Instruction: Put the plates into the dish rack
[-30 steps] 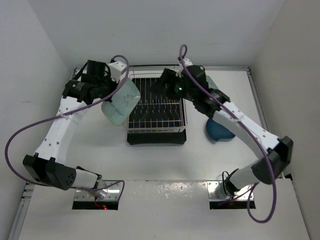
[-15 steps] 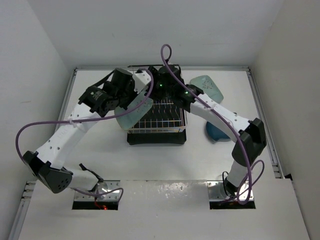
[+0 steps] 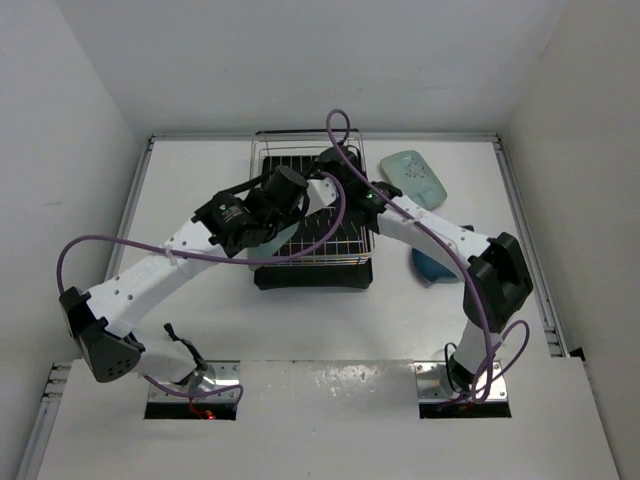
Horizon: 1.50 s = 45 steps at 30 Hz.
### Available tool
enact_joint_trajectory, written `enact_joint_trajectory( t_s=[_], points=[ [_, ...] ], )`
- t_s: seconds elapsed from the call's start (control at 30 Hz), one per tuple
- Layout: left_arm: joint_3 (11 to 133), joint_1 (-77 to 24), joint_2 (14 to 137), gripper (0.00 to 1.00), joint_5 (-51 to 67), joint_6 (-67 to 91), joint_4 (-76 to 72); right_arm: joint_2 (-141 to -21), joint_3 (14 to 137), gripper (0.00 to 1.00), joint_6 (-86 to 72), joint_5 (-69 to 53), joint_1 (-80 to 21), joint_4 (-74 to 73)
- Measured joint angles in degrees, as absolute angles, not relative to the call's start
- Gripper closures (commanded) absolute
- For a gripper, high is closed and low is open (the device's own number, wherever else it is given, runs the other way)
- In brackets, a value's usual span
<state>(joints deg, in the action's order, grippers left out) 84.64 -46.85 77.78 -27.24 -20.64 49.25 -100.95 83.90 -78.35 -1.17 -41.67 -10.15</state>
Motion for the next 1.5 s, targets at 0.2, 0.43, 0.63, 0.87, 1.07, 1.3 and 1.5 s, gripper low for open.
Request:
enact_joint_trajectory(
  t_s=[0.2, 0.43, 0.63, 0.87, 1.07, 1.3, 1.5],
  points=[
    [83.6, -50.0, 78.9, 1.0, -29.6, -20.9, 49.1, -100.0, 78.7, 1.0, -86.1, -2.3, -41.2, -5.4],
    [83.3, -51.0, 79.5, 0.63, -29.9, -20.9, 47.1, -97.4, 73.6, 1.0, -89.3, -2.5, -40.1, -0.6],
    [89.4, -51.4, 79.7, 0.14, -26.0, -20.5, 47.5, -94.7, 70.8, 1.0, -85.1, -5.3, -38.2, 3.6],
    [97.9, -47.9, 79.0, 0.1, -16.1, -17.3, 47.4, -94.5, 70.7, 1.0, -79.0, -9.4, -35.0, 6.2],
    [99.3, -41.5, 79.0, 0.08, -11.1, -13.8, 48.0, -94.6, 73.1, 1.0, -72.3, -10.4, -33.5, 4.8],
    [97.0, -25.0, 78.5, 0.08, -6.3, -6.9, 47.5, -101.1, 86.3, 1.0, -61.2, -14.0, -33.4, -3.3],
    [89.6, -12.6, 78.3, 0.1, 1.5, -2.5, 46.9, -102.9, 88.0, 1.0, -57.6, -15.3, -33.5, -6.6]
  ],
)
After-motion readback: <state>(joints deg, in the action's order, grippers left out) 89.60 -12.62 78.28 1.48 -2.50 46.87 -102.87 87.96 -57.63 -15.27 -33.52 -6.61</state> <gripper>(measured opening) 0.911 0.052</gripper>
